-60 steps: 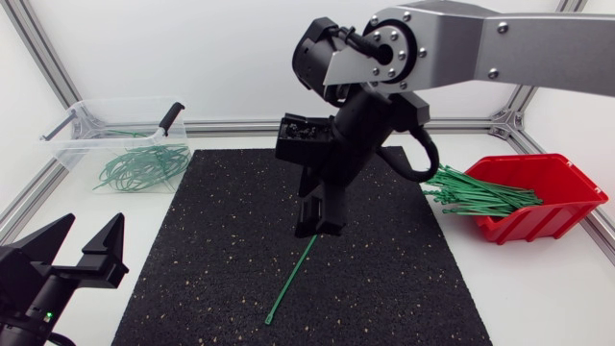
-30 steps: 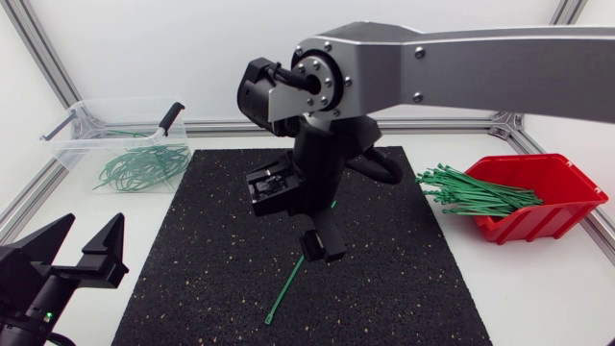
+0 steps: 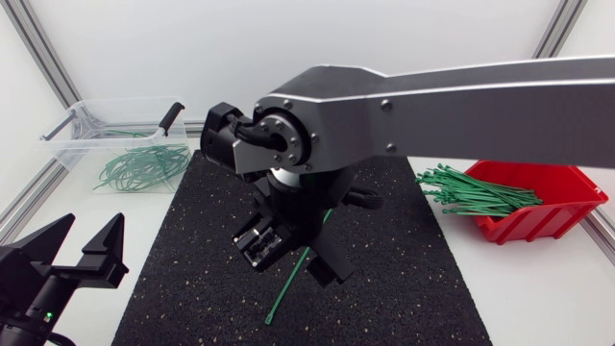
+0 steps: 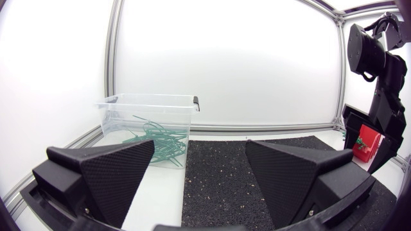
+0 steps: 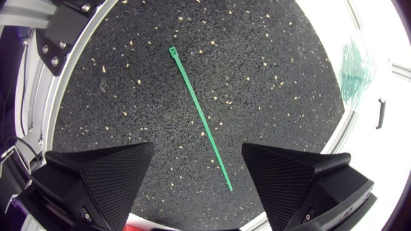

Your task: Take a green cable tie from the red box, thread the tail through the head to close it, then place it in the transparent bin on the left.

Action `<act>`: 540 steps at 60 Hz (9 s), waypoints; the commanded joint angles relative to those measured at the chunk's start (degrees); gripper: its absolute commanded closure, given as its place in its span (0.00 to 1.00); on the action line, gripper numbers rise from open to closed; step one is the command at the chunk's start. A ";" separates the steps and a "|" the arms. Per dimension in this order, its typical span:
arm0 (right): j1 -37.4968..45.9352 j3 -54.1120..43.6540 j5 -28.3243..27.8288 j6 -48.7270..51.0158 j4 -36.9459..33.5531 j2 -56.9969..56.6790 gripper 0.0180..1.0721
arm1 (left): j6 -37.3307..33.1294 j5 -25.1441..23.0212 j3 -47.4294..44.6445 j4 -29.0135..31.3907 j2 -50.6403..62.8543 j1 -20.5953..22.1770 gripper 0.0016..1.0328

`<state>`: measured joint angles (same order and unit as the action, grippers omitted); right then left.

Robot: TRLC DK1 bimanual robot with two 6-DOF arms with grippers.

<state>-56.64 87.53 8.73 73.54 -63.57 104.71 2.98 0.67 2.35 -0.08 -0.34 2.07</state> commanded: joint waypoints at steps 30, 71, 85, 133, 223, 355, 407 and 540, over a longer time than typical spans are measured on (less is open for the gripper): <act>-4.97 -1.39 -4.16 7.59 3.63 3.75 0.13 | -0.52 -0.32 -2.17 1.57 0.34 0.13 0.04; -5.23 -6.40 -8.03 11.89 12.07 9.73 0.37 | -0.52 -0.32 -2.17 1.57 0.43 0.13 0.04; -5.14 -6.58 -8.47 12.33 13.03 11.66 0.44 | -0.52 -0.32 -2.17 1.57 0.34 -0.04 0.04; -4.35 -8.42 -8.64 12.42 16.11 12.72 0.90 | -0.52 -0.32 -2.17 1.57 0.43 0.13 0.04; 3.64 2.30 -8.82 0.82 7.94 9.20 0.95 | -0.52 -0.32 -2.17 1.39 -0.36 0.40 0.04; 17.71 9.07 -27.54 -67.91 24.02 -3.02 0.95 | 37.27 -33.63 46.17 -0.80 63.44 12.79 0.26; 13.84 7.04 -28.60 -68.70 25.87 -2.75 0.95 | 40.43 -28.09 45.81 -6.95 67.66 15.60 0.59; 14.89 2.56 -27.80 -69.23 30.08 -7.06 0.95 | 40.43 -25.72 43.18 -8.19 66.87 17.18 0.78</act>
<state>-41.50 91.64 -18.87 5.54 -34.17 98.32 42.26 -25.32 46.11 -7.60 66.28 19.31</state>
